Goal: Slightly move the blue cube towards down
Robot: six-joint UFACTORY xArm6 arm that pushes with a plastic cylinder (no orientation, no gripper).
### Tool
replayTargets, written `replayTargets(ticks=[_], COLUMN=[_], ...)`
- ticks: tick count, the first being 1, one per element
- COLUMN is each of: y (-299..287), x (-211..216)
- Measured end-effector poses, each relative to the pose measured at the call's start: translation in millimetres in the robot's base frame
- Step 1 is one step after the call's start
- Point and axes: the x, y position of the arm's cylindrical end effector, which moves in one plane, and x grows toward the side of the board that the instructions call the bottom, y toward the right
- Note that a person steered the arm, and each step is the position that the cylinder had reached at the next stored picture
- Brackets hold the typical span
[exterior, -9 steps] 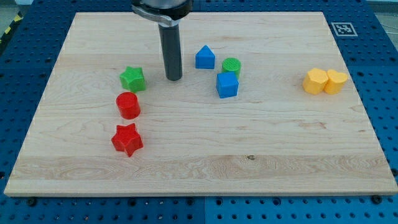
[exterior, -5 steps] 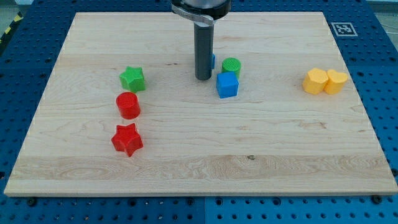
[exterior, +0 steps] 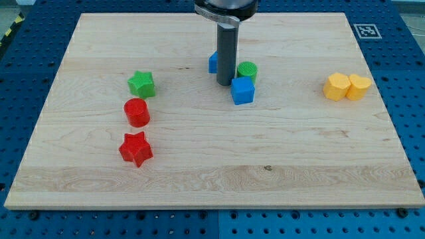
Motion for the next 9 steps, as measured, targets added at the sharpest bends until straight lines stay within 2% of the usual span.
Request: replayTargets(ticks=[3, 6, 7, 8, 9], y=[3, 6, 6, 7, 17], x=[4, 42, 37, 7, 9])
